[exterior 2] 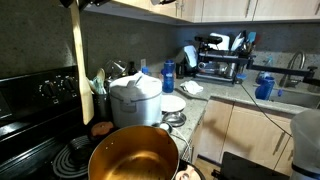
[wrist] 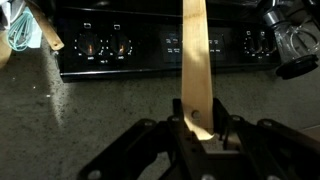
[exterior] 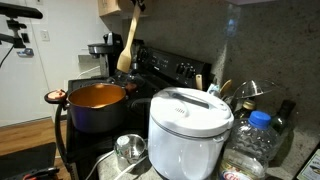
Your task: Take the spatula and stir the pot, then put it back in the rack
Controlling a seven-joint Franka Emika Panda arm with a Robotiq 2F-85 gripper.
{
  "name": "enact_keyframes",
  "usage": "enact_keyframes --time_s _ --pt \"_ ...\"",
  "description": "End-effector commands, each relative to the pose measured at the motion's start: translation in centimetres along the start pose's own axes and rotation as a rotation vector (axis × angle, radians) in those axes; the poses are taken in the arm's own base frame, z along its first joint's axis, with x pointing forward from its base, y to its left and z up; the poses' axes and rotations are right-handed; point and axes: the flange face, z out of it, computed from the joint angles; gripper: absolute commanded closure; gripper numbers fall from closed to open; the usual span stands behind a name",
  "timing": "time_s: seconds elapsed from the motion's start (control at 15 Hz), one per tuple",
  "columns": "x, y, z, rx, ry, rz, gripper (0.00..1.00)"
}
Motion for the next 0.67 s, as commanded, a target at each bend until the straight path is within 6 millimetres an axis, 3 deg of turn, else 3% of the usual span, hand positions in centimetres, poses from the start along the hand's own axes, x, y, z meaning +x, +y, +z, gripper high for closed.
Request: enact_keyframes --time_s 0.0,0.6 --pt "-0.6 -0.6 0.3 0.015 -0.027 0.004 0.92" --pt "-4.7 -2.4 2.0 0.023 -0.178 0.005 0.92"
